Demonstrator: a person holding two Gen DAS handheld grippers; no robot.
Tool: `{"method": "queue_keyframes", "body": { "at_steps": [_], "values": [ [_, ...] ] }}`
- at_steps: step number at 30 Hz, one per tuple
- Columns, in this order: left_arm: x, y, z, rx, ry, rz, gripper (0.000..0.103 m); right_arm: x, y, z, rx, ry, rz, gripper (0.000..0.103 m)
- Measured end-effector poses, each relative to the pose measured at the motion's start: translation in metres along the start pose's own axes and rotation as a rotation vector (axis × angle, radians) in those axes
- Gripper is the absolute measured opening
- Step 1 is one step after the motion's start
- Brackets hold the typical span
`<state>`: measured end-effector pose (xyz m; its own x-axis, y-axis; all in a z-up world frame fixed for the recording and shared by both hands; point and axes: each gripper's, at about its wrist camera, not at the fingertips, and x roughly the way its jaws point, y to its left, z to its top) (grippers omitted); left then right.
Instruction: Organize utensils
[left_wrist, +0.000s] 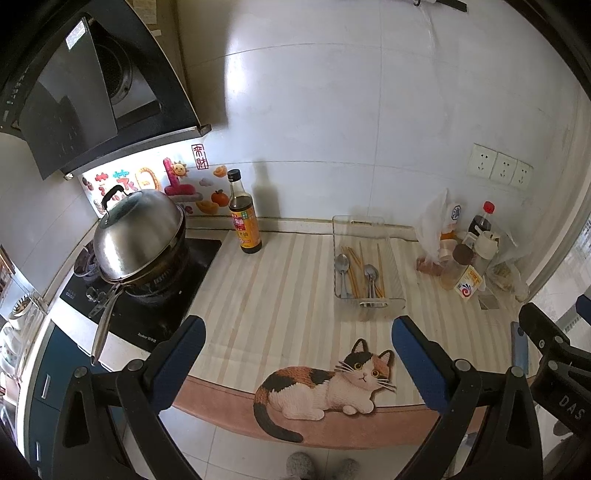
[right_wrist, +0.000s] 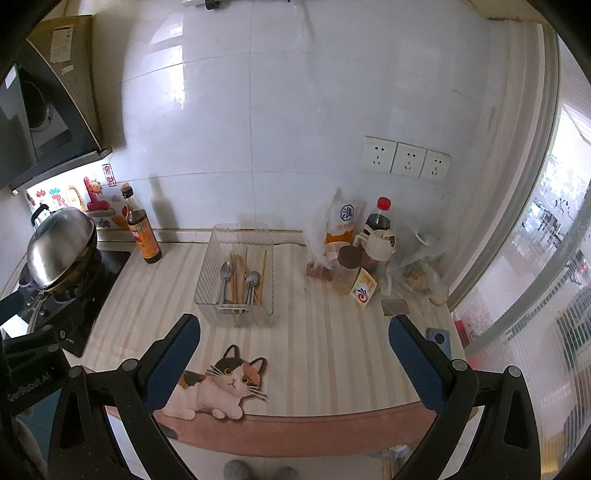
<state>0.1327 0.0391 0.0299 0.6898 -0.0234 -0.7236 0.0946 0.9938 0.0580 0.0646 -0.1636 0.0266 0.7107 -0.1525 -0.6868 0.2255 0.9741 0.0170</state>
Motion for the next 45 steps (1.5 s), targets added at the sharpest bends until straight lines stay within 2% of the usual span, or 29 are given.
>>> {"method": "queue_keyframes", "body": {
  "at_steps": [45],
  "values": [
    [-0.0002, -0.0030, 0.0041, 0.011, -0.003, 0.006, 0.103, -0.0031, -0.0045, 0.0036, 0.004, -0.010, -0.006, 0.103]
  ]
}}
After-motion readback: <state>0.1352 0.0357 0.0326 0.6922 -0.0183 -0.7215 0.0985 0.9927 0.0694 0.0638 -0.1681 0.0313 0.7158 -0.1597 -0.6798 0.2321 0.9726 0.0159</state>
